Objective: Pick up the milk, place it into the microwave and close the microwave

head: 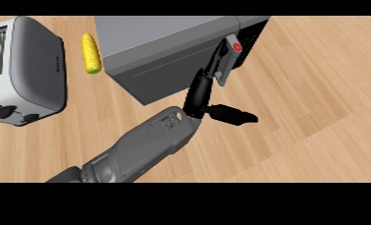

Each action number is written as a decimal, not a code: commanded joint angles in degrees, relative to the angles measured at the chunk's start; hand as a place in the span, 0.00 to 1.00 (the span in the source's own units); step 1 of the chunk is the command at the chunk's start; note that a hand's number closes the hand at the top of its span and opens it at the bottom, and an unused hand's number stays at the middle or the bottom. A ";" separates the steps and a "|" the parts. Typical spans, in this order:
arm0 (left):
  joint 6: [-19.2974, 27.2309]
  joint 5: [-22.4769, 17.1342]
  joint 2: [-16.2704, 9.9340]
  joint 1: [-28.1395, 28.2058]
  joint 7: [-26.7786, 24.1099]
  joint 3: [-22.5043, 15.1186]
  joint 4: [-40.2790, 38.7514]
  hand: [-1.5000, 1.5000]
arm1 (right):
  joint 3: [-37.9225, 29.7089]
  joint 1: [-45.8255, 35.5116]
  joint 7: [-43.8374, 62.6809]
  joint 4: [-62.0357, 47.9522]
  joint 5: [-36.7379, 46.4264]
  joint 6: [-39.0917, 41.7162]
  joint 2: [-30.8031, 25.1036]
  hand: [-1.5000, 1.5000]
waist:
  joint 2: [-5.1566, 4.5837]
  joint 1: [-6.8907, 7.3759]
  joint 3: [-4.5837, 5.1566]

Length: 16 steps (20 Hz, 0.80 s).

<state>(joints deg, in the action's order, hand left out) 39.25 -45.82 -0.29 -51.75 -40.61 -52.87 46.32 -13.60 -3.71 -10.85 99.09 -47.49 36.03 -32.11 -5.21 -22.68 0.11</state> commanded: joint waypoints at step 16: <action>4.38 0.26 -4.26 -6.98 6.62 -3.06 -14.42 0.00 | 0.24 -0.83 2.55 0.02 -3.44 -0.11 -1.84 0.00 | 0.59 1.90 -0.97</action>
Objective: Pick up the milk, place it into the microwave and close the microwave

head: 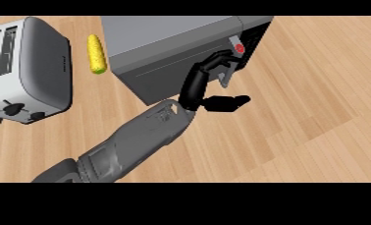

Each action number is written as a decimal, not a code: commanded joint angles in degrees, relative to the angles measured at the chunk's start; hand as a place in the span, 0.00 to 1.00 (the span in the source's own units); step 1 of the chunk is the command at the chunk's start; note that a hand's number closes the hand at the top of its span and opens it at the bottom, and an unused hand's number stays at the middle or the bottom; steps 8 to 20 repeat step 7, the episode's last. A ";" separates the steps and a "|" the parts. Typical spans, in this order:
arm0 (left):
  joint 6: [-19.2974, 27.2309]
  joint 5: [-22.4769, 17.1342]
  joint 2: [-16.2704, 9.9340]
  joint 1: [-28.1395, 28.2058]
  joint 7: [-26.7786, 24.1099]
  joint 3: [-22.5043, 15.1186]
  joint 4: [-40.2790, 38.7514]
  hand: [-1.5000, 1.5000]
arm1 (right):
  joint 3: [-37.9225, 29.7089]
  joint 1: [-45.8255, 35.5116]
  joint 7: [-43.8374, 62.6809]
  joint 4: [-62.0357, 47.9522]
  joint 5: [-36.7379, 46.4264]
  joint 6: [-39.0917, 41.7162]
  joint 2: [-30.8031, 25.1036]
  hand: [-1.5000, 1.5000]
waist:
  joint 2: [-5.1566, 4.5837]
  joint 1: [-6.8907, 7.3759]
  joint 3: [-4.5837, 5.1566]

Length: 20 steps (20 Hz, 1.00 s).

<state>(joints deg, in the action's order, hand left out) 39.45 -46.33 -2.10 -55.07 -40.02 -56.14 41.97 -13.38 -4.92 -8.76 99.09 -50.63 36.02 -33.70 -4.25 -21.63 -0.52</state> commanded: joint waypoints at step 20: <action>5.61 1.14 -1.38 -6.01 10.21 -1.35 -13.25 0.00 | -1.55 0.58 0.79 0.45 -1.15 -0.82 -1.32 0.00 | 0.01 2.52 -0.14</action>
